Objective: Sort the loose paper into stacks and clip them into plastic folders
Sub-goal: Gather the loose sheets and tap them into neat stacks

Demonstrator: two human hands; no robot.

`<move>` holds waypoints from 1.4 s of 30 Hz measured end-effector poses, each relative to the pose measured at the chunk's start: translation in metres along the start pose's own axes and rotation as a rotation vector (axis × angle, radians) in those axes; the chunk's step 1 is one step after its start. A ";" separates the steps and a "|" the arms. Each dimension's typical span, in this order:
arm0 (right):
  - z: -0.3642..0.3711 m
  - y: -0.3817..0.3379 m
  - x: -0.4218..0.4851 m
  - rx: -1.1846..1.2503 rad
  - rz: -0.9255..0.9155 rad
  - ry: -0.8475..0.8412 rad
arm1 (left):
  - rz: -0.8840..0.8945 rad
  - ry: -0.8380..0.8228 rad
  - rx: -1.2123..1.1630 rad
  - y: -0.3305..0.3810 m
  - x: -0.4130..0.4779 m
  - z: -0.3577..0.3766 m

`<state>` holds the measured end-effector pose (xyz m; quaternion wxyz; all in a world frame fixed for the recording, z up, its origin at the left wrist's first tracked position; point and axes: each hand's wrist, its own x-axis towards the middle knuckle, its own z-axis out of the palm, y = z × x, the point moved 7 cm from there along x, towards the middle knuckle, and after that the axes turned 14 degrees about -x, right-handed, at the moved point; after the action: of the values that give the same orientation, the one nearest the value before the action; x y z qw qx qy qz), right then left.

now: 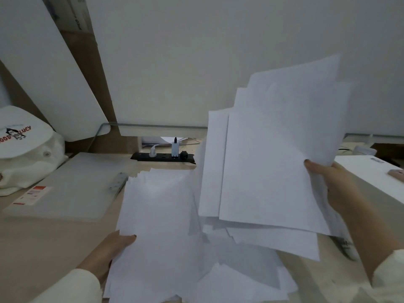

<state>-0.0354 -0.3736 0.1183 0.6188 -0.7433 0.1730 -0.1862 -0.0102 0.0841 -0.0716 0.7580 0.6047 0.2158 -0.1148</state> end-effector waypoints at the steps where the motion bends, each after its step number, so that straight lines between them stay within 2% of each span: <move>1: -0.001 -0.002 -0.002 0.038 -0.004 -0.007 | 0.002 0.006 0.005 0.001 -0.004 0.002; 6: 0.016 -0.002 -0.016 0.173 0.044 -0.177 | 0.045 -0.050 -0.045 0.009 -0.026 0.016; 8: 0.033 0.010 -0.021 0.205 0.112 -0.260 | 0.185 -0.047 -0.067 0.025 -0.040 0.024; 10: 0.052 0.026 -0.028 0.226 0.179 -0.343 | 0.367 0.027 -0.085 0.051 -0.056 0.028; 11: 0.062 0.033 -0.033 0.235 0.199 -0.380 | 0.410 -0.004 -0.130 0.063 -0.062 0.033; 12: 0.072 0.040 -0.038 0.241 0.206 -0.412 | 0.380 -0.101 -0.210 0.070 -0.065 0.042; 14: 0.091 0.051 -0.047 0.241 0.211 -0.469 | 0.209 -0.316 -0.354 0.073 -0.062 0.060; 16: 0.108 0.060 -0.053 0.245 0.194 -0.496 | 0.168 -0.370 -0.394 0.075 -0.060 0.067; 24: 0.126 0.047 -0.065 0.127 0.093 -0.656 | 0.348 -0.275 -0.287 0.099 -0.054 0.063; 28: 0.134 0.030 -0.060 0.051 0.011 -0.671 | 0.441 -0.288 -0.172 0.112 -0.057 0.073; 33: 0.140 0.009 -0.050 0.092 -0.055 -0.598 | 0.522 -0.285 -0.221 0.131 -0.059 0.079; 36: 0.139 -0.003 -0.046 0.140 -0.105 -0.609 | 0.580 -0.342 -0.221 0.146 -0.065 0.077; 42: 0.154 -0.005 -0.052 0.091 -0.145 -0.635 | 0.567 -0.405 -0.113 0.143 -0.065 0.093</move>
<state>-0.0049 -0.2153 0.0950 0.6594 -0.7463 -0.0906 0.0038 0.0121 0.0236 0.0988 0.8195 0.5625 -0.1095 -0.0050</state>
